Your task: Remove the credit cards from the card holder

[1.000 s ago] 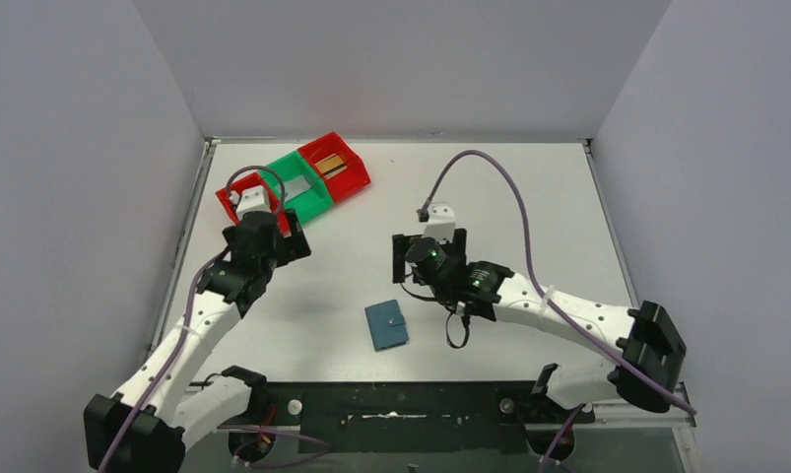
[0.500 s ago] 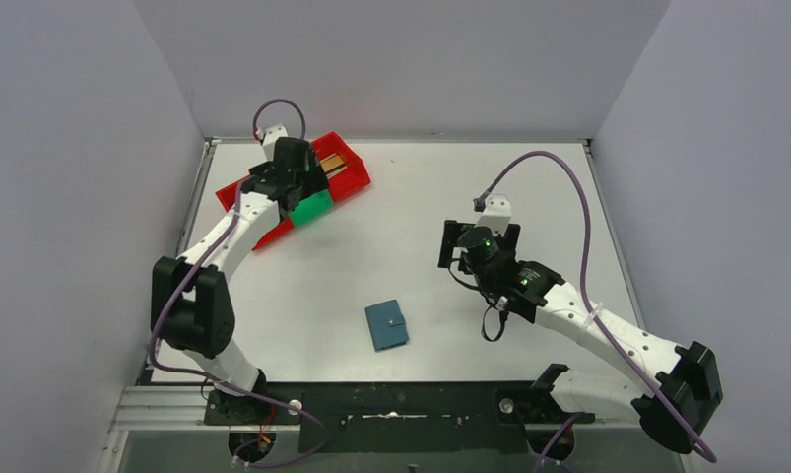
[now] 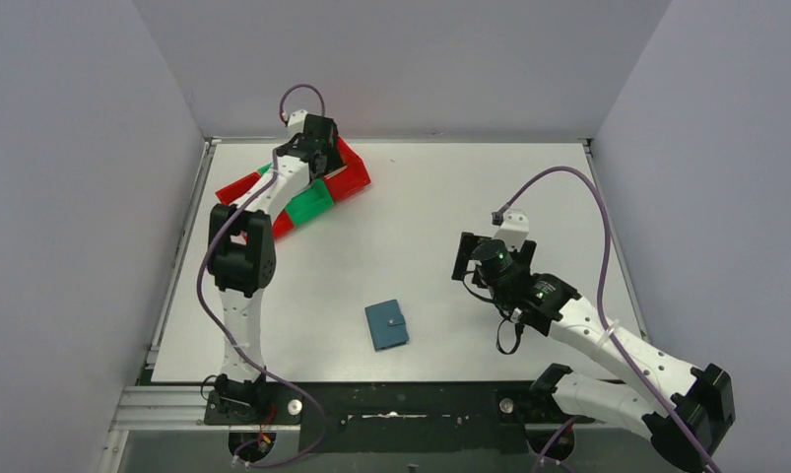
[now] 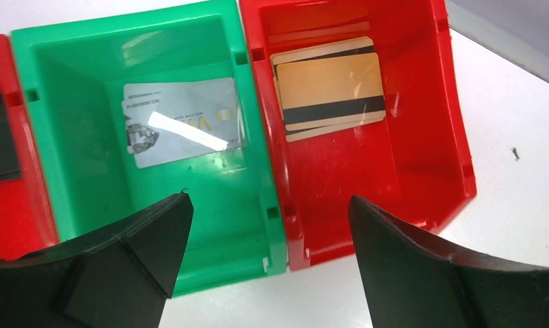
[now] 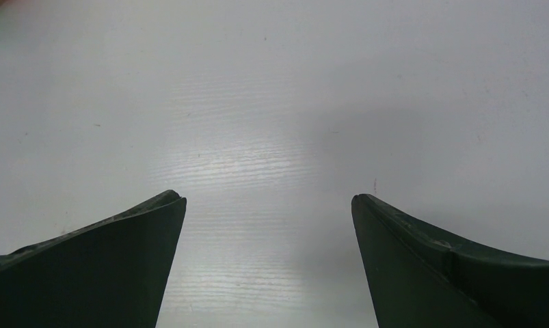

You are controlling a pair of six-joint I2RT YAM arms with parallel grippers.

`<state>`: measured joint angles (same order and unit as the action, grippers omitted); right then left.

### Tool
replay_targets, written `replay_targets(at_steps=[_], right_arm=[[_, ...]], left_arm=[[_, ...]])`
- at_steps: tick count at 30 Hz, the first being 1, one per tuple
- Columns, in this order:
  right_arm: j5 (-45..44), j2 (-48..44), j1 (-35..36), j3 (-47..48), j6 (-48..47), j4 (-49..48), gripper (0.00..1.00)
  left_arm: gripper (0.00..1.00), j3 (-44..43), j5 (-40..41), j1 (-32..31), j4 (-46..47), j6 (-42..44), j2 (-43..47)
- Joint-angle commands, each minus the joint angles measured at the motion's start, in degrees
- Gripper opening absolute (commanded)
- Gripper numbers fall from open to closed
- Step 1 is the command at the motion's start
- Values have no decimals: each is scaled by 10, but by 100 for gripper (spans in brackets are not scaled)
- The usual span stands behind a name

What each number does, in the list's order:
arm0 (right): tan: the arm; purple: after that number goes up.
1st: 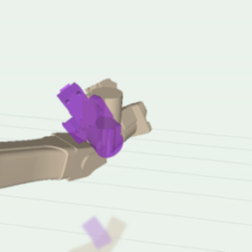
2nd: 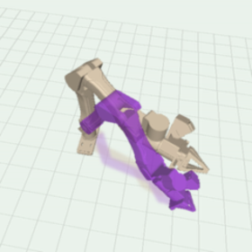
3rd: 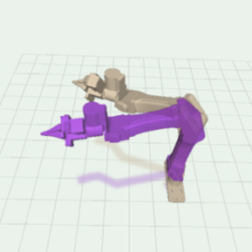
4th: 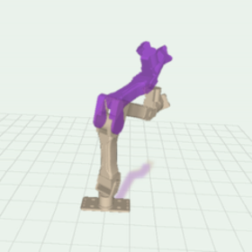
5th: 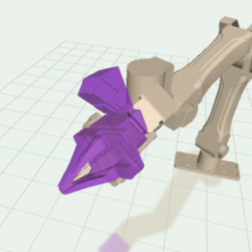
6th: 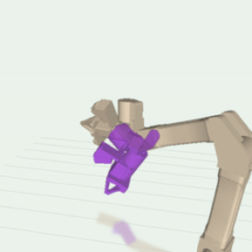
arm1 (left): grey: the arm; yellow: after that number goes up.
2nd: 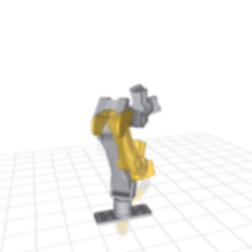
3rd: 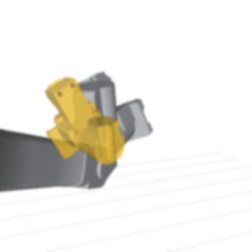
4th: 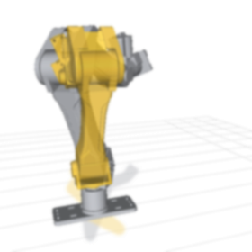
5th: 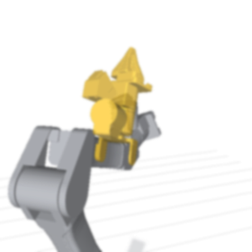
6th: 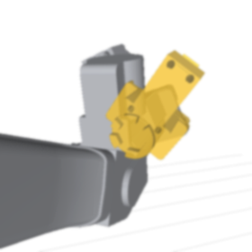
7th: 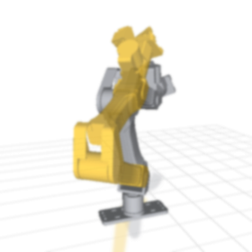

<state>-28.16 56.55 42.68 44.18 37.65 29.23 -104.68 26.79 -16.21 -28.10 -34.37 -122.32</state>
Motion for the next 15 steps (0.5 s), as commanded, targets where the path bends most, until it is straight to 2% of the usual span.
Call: replay_targets(at_steps=[1, 9, 15], right_arm=[[-2, -9, -8, -1, 10, 7, 98], [8, 2, -13, -9, 16, 10, 98], [15, 22, -13, -6, 18, -2, 98]], left_arm=[[85, -94, 30, -3, -53, -15, -60], [82, -114, 38, -10, -71, -19, -114], [77, -65, 40, -40, -58, -15, -99]])
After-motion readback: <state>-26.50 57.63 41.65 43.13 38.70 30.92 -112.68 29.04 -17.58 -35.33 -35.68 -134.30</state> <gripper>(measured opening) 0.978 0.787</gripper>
